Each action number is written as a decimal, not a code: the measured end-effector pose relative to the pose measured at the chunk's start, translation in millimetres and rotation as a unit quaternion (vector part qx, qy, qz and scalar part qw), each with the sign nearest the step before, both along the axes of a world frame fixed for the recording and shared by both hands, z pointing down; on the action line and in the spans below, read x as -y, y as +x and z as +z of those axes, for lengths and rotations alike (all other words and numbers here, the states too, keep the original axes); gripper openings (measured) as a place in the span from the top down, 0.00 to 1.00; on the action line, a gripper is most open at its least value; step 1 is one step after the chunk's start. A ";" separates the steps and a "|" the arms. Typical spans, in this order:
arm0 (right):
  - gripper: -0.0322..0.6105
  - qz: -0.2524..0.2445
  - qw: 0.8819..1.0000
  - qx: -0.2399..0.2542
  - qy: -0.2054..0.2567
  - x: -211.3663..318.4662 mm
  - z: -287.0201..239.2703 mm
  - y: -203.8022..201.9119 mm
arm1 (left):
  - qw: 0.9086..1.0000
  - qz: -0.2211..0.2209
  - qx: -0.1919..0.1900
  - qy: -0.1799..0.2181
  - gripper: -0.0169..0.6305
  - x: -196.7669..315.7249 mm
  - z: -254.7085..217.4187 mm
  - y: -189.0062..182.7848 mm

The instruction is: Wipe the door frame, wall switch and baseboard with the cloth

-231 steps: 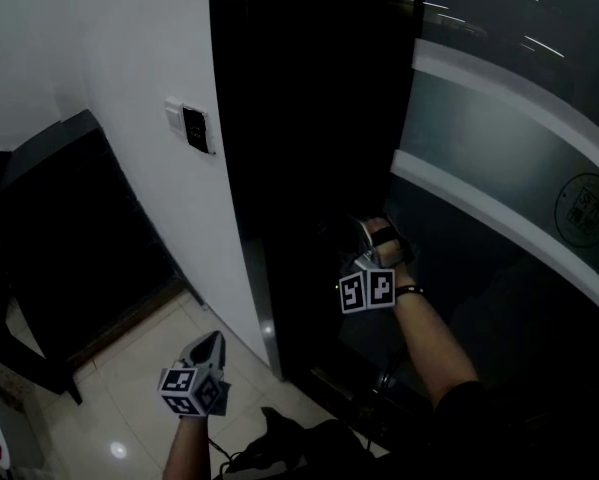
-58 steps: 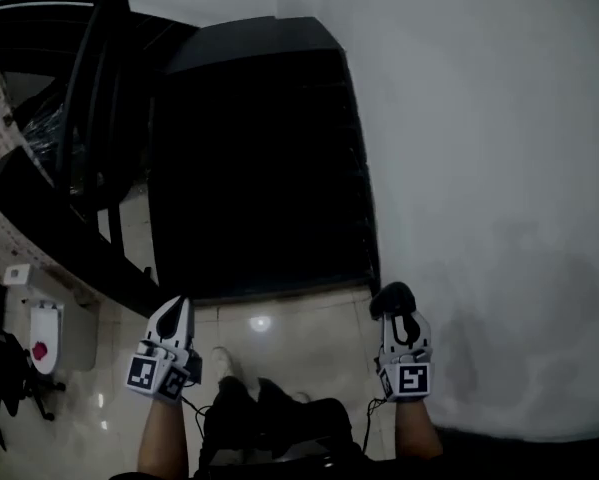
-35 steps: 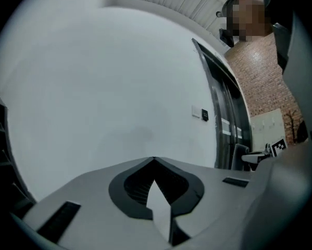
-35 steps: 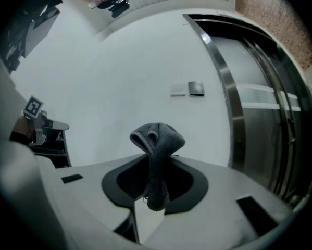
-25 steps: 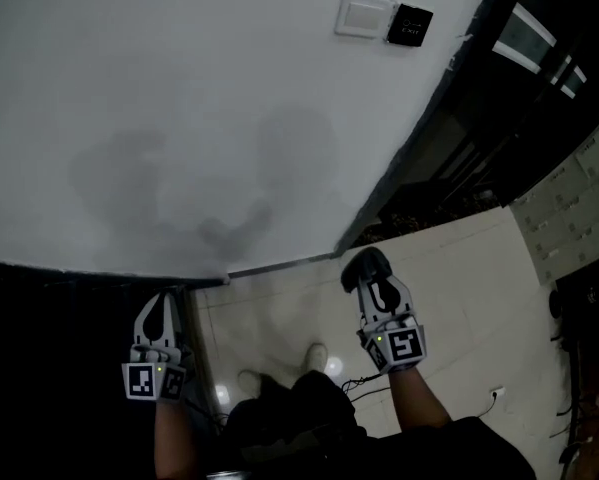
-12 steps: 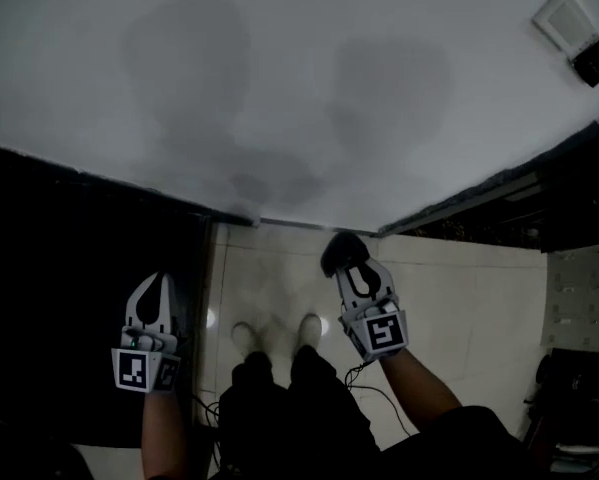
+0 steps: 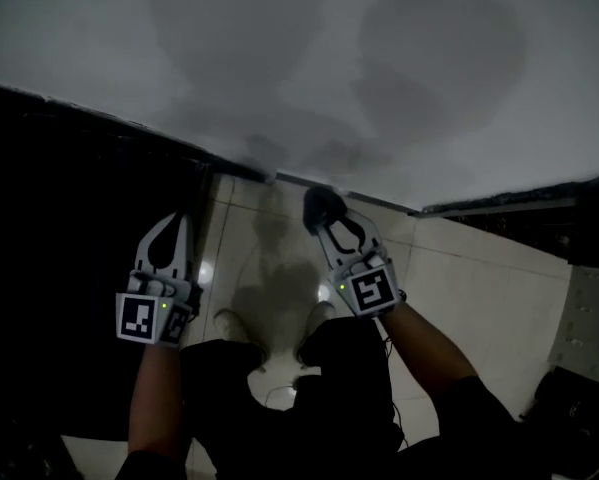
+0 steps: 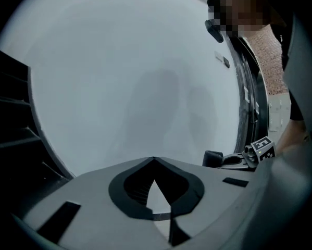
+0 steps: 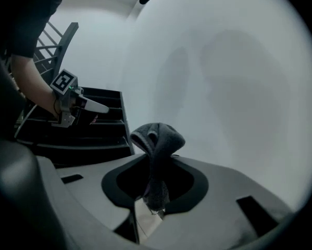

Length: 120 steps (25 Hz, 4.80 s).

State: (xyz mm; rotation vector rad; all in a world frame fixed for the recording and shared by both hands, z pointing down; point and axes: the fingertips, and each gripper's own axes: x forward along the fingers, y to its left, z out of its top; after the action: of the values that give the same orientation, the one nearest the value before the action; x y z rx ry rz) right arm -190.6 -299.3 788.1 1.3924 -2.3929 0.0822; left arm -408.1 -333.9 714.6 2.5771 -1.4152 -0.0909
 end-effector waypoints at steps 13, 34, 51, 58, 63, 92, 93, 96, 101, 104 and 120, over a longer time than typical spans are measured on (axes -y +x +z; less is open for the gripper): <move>0.82 0.014 1.000 0.007 -0.022 96.1 306.2 -5.0 | 0.997 -0.045 -0.047 -0.034 0.99 68.0 271.2 30.9; 0.82 0.129 0.989 -0.025 -0.074 150.6 479.4 -13.8 | 0.993 0.043 -0.034 -0.105 0.99 53.6 286.6 74.9; 0.82 0.112 0.989 -0.089 -0.040 117.8 463.5 58.2 | 0.991 0.092 -0.006 -0.096 0.99 33.5 291.3 115.5; 0.82 0.144 0.984 -0.097 -0.039 98.9 457.5 101.2 | 0.988 0.132 -0.016 -0.081 0.99 20.5 285.5 147.7; 0.82 0.178 0.978 -0.100 -0.047 85.7 460.0 131.9 | 0.986 0.135 -0.022 -0.091 0.99 17.2 288.8 152.4; 0.82 0.266 0.960 -0.072 -0.056 16.4 472.3 293.9 | 0.974 0.209 -0.010 -0.082 0.99 -4.3 308.0 282.8; 0.82 0.271 0.959 -0.068 -0.055 13.8 471.6 300.2 | 0.973 0.214 -0.010 -0.084 0.99 -5.8 309.4 288.3; 0.82 0.291 0.953 -0.066 -0.057 3.0 472.6 323.0 | 0.969 0.233 0.002 -0.084 0.99 -11.5 317.4 301.1; 0.82 0.299 0.949 -0.080 -0.051 -7.1 475.6 344.7 | 0.967 0.239 0.005 -0.089 0.99 -11.4 319.7 309.2; 0.82 0.303 0.948 -0.085 -0.043 -11.9 473.7 358.4 | 0.968 0.233 0.014 -0.093 0.99 -8.5 328.9 308.2; 0.82 0.397 0.914 -0.071 -0.038 -50.5 434.4 414.5 | 0.970 0.211 0.021 -0.115 0.99 -5.9 300.7 269.2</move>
State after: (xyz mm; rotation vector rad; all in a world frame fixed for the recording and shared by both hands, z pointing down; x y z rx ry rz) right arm 223.8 -248.8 1222.5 2.1500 -1.5510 0.2661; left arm -139.0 -328.0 1015.3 2.6268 -0.8025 0.1818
